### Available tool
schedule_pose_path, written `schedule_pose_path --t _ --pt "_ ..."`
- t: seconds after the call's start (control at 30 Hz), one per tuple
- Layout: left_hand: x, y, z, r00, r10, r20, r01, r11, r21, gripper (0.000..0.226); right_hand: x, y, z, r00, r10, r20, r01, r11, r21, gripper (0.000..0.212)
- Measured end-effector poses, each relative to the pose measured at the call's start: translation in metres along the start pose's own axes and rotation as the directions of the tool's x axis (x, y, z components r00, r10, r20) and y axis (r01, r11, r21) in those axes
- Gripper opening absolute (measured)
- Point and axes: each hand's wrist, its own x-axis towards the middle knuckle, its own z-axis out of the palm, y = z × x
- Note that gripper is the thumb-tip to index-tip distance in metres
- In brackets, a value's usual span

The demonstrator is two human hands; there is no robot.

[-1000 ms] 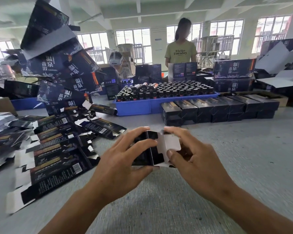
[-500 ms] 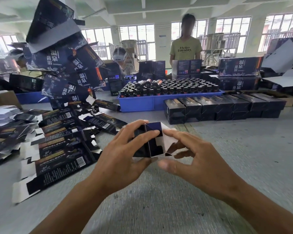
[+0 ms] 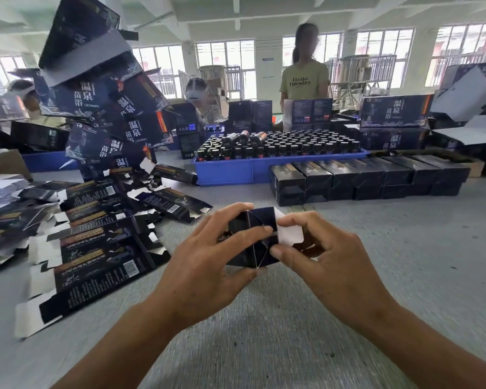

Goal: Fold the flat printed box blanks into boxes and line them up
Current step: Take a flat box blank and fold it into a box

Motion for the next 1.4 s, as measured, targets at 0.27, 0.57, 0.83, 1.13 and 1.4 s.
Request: schedule_pose_path --t 0.27,0.57,0.83,1.13,1.4 --pt "-0.001 0.001 0.004 1.000 -0.021 -0.020 0.021 1.000 0.005 0.065 0.001 -0.001 0.002 0.998 0.064 -0.025 -0.062 0.996 0.060 0.039" --pt "0.000 0.005 0.004 0.995 -0.083 -0.051 0.082 0.997 -0.011 0.088 -0.001 -0.005 0.000 0.998 0.040 0.042 -0.043 0.997 0.070 0.040" --pt "-0.001 0.012 0.009 0.987 -0.159 -0.009 0.158 0.985 -0.067 0.104 0.005 0.001 0.001 0.958 0.266 0.107 -0.286 0.906 0.312 0.021" --pt "0.001 0.015 0.010 0.986 -0.166 -0.029 0.163 0.982 -0.093 0.089 0.006 0.005 0.001 0.941 0.306 0.142 -0.337 0.849 0.408 0.037" --pt "0.002 0.019 0.011 0.989 -0.149 -0.017 0.148 0.988 -0.049 0.083 0.005 0.001 0.001 0.967 0.252 0.027 -0.250 0.929 0.273 0.005"
